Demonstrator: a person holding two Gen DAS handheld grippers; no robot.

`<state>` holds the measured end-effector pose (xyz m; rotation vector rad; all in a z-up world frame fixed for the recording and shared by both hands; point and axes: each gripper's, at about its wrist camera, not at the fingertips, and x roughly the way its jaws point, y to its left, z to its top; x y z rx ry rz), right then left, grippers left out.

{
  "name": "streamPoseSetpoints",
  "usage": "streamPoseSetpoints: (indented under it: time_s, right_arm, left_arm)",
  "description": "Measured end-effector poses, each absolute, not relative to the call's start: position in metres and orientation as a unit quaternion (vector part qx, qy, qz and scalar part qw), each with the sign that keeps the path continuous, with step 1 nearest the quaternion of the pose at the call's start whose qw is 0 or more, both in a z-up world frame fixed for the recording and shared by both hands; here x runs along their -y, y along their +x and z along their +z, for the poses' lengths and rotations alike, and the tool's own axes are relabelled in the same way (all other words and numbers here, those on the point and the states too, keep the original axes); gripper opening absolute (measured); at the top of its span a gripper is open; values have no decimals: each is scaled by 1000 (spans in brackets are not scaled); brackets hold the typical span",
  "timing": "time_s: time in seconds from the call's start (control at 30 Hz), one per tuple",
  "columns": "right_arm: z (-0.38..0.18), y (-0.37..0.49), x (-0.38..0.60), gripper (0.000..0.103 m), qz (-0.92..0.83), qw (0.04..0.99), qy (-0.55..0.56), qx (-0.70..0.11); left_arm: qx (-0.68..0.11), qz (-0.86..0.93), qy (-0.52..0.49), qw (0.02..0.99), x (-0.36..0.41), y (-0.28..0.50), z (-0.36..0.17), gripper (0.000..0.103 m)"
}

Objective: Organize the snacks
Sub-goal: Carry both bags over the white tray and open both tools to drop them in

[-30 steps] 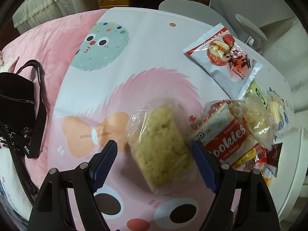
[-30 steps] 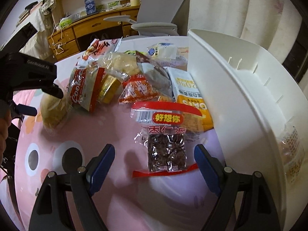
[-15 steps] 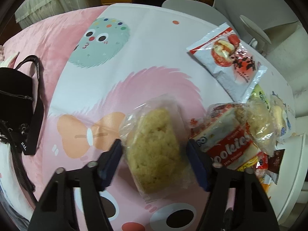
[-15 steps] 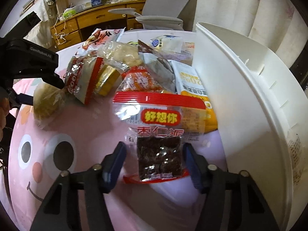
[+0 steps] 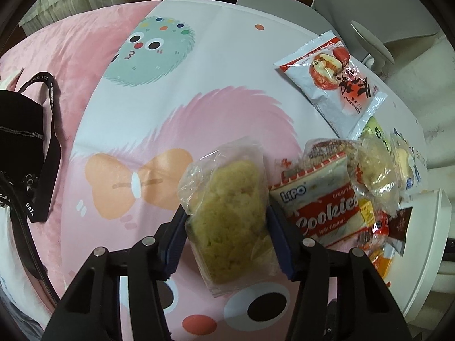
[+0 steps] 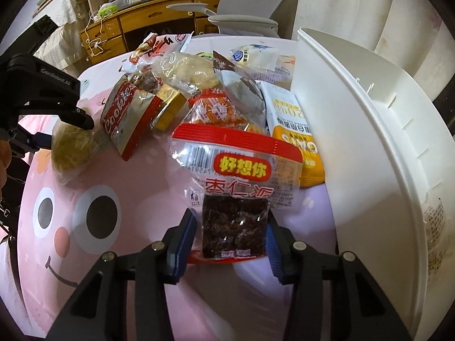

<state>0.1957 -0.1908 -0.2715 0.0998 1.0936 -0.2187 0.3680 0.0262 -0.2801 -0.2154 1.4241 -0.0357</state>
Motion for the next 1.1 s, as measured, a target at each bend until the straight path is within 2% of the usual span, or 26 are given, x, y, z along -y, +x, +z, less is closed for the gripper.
streamPoseSetpoints:
  time_s: [0.8, 1.1]
  right_arm:
    - [-219, 121, 149, 46, -115, 866, 64, -483]
    - [-195, 79, 144, 46, -122, 881, 83, -449]
  left_arm:
    - [-644, -96, -68, 756, -79, 235, -216, 53]
    - [-633, -155, -42, 757, -69, 194, -201, 53]
